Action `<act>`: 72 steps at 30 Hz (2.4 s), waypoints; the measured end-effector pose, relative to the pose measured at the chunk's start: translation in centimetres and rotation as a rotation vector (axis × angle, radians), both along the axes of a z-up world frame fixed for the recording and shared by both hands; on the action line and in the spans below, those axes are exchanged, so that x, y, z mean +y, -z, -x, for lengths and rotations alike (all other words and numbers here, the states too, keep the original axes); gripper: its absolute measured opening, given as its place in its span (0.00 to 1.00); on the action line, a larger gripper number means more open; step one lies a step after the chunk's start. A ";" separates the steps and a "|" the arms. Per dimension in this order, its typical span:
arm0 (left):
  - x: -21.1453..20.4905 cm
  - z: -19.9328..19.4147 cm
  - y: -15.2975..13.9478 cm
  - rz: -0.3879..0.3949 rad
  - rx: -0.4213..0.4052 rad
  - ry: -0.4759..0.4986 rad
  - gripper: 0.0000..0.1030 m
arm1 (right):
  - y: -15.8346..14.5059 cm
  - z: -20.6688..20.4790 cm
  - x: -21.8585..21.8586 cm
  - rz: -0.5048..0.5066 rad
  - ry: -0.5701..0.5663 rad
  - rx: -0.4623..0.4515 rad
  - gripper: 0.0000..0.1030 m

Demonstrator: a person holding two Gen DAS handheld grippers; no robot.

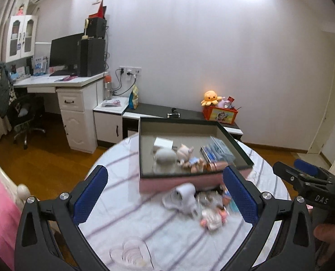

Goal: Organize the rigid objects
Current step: 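Lower the plug adapter and clear case into the pink box and open both tools, then withdraw both tools from the box toward the remaining items, then grasp the white hair dryer with the left tool while the right tool grasps the blue dome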

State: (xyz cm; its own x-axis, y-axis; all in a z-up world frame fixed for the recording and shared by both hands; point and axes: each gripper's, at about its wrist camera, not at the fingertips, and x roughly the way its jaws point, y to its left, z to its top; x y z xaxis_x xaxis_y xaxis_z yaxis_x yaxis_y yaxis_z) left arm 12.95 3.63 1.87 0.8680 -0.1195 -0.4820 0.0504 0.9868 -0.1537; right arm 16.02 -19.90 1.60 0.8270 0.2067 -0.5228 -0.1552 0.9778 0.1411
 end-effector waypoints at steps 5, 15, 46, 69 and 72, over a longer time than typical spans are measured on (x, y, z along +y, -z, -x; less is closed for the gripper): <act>-0.6 2.8 1.1 0.017 -0.001 -0.015 1.00 | -0.1 3.4 0.6 0.035 0.008 -0.042 1.00; -2.0 6.0 1.8 -0.028 -0.022 -0.044 1.00 | 0.5 7.3 1.1 0.027 0.005 -0.064 1.00; -3.4 2.6 7.4 -0.056 0.137 -0.018 1.00 | 4.6 5.2 -1.5 0.062 0.032 0.062 1.00; -5.4 -10.3 13.4 -0.066 0.361 -0.008 1.00 | 11.6 -5.3 -0.7 0.143 -0.031 0.268 1.00; -5.2 -11.3 13.7 -0.003 0.375 0.011 0.91 | 11.9 -5.8 -0.9 0.131 -0.050 0.275 0.79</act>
